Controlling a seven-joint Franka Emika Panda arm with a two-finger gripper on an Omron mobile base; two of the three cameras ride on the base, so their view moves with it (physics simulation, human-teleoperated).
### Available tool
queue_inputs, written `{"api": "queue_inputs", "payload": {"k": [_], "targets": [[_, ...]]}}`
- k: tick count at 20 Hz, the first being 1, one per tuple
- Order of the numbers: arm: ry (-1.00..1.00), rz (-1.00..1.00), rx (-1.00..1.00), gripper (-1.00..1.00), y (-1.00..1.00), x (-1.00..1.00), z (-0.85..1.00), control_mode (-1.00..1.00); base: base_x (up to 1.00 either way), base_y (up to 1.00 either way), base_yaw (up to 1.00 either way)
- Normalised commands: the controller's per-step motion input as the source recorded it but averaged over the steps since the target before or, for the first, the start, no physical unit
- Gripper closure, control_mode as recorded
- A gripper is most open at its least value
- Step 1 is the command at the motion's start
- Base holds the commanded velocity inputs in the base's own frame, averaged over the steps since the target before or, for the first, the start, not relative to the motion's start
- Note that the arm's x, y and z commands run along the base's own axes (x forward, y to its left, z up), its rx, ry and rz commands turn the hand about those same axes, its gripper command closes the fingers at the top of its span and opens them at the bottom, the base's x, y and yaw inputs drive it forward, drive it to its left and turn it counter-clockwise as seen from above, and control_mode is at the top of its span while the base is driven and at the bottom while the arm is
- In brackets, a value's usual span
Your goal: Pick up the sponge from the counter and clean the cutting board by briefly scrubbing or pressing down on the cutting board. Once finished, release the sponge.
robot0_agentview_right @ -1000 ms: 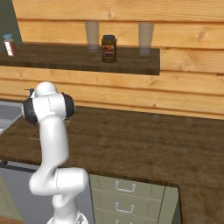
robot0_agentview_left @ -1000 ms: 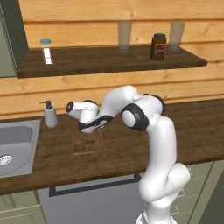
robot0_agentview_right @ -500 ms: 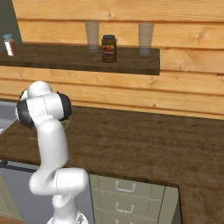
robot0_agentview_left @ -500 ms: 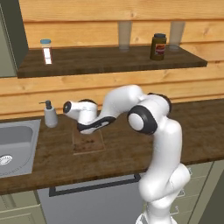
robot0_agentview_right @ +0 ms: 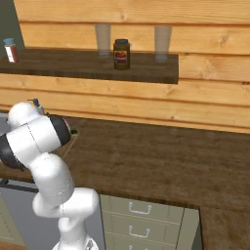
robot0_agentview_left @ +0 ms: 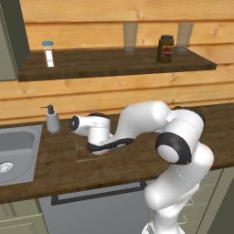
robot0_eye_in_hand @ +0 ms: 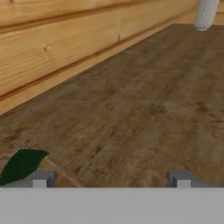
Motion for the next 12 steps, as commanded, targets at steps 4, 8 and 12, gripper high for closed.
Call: {"api": "queue_inputs", "payload": {"k": [4, 8, 12], "targets": [[-0.23, 0.00, 0.04, -1.00, -0.01, -0.84, 1.00, -1.00, 0.00, 0.00, 0.00], [-0.30, 0.00, 0.00, -1.00, -0.27, -0.86, 0.99, -1.00, 0.00, 0.00, 0.00], [-0.21, 0.03, 0.13, -1.00, -0.58, -0.87, 0.96, -1.00, 0.00, 0.00, 0.00]]}}
